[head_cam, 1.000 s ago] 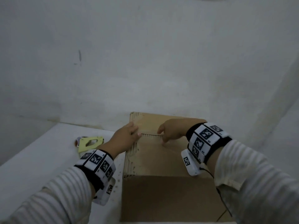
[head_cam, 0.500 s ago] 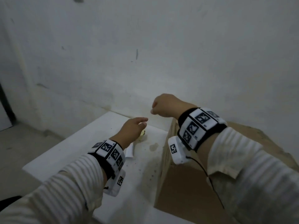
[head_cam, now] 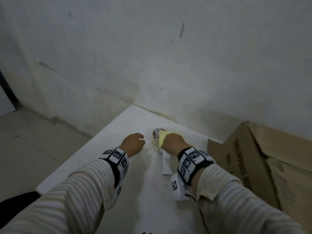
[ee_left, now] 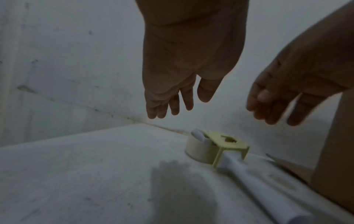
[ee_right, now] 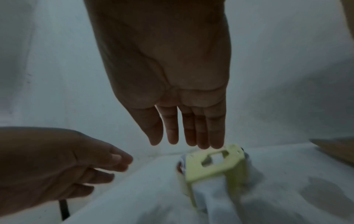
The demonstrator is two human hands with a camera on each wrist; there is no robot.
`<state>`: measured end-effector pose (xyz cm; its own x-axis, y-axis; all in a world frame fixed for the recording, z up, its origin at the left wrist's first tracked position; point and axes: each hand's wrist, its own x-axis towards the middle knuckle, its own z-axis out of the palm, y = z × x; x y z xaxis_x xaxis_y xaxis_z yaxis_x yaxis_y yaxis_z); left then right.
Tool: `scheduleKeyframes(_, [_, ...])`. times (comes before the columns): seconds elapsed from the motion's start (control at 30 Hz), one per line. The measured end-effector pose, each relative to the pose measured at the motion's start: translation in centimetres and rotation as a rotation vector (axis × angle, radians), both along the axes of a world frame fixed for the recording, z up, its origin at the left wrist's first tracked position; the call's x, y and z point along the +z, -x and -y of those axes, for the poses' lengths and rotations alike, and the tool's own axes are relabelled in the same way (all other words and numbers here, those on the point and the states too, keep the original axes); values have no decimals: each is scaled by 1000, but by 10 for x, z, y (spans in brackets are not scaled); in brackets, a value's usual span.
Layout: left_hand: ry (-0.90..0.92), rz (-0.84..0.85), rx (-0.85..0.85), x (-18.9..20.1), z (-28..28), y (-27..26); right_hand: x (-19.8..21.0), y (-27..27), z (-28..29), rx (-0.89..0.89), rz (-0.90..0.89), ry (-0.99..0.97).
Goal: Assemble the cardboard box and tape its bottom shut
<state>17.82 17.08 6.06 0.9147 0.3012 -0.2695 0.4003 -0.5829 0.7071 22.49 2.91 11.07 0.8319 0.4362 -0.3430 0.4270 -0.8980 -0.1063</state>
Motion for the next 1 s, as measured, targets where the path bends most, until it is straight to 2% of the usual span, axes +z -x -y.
scheduleKeyframes(0.1, [-37,-97,-46,-26,-19,-22,-39,-14,3,-138,-102,5])
scheduleKeyframes(0.2, [-46,-168,-85,-50,-29,-43,-55,-22,7,-276,-179,-23])
scheduleKeyframes(0.3, [-46,-214,-125,-67,-32,-55,-63,-24,7,-278,-208,-7])
scheduleKeyframes(0.43, [-28,-259,-194,-90,-34,-64,-83,-23,4,-385,-265,-16])
scheduleKeyframes(0.53, [-82,-265,-229,-108,-36,-68,-93,-29,2,-444,-304,-28])
scheduleKeyframes(0.63, [-61,-253,-225,-106,-38,-66,-91,-36,0,-518,-311,-72])
scheduleKeyframes(0.7, [-64,-244,-261,-98,-41,-66,-87,-43,2,-590,-262,-140])
scheduleKeyframes(0.87, [-46,-281,-226,-66,-32,-64,-20,-44,6,-595,-295,-312])
scheduleKeyframes(0.93, [28,-266,-169,-52,-27,-65,9,-45,11,-614,-317,-407])
scheduleKeyframes(1.0, [250,-219,-40,-43,-21,-69,41,-44,20,-590,-323,-421])
